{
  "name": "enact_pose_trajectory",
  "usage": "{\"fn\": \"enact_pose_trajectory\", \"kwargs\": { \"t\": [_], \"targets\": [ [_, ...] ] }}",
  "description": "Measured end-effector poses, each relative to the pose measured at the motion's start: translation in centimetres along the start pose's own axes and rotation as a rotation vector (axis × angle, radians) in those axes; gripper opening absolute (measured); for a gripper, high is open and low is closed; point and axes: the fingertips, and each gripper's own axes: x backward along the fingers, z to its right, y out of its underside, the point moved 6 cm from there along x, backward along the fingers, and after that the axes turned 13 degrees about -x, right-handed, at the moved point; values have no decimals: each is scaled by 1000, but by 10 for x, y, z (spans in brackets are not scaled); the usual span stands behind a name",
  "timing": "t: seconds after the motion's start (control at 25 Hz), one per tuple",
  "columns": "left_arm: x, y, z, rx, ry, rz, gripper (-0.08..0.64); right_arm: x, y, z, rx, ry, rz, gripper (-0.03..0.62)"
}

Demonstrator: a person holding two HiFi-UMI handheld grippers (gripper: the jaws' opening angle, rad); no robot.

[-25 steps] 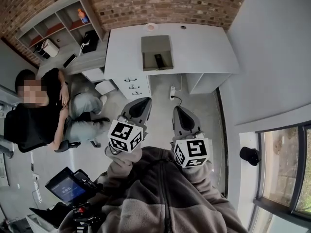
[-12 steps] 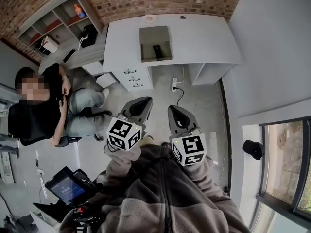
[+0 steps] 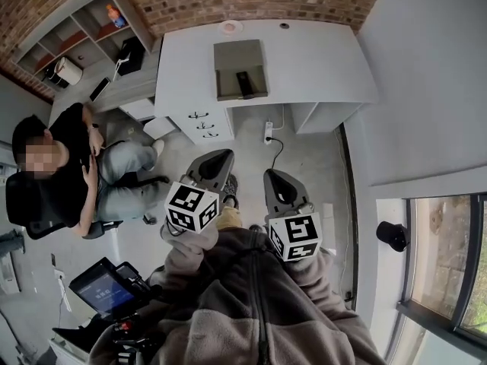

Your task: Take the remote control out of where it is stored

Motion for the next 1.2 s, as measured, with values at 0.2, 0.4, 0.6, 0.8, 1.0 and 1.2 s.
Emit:
{"fn": "enact_pose_trajectory", "kwargs": {
  "t": [0.2, 0.4, 0.6, 0.8, 1.0, 1.2],
  "targets": [
    [-45, -12, -34, 14, 62, 24, 6, -38, -21, 25, -15, 78, -10, 2],
    [-88, -11, -100, 39, 64, -2, 6, -112, -47, 37, -10, 110, -51, 2],
    [-117, -20, -152, 51, 72, -2, 6, -173, -75, 32, 28, 105, -67, 2],
    [-137, -20, -189, 63, 88, -15, 6, -211, -88, 34, 14, 117, -81, 2],
    [-156, -20, -223, 82, 100, -25, 6, -243, -99, 37, 4, 139, -97, 2],
    [-166, -8, -240, 106, 123, -58, 6, -267, -93, 35, -21, 148, -148, 2]
  ]
}}
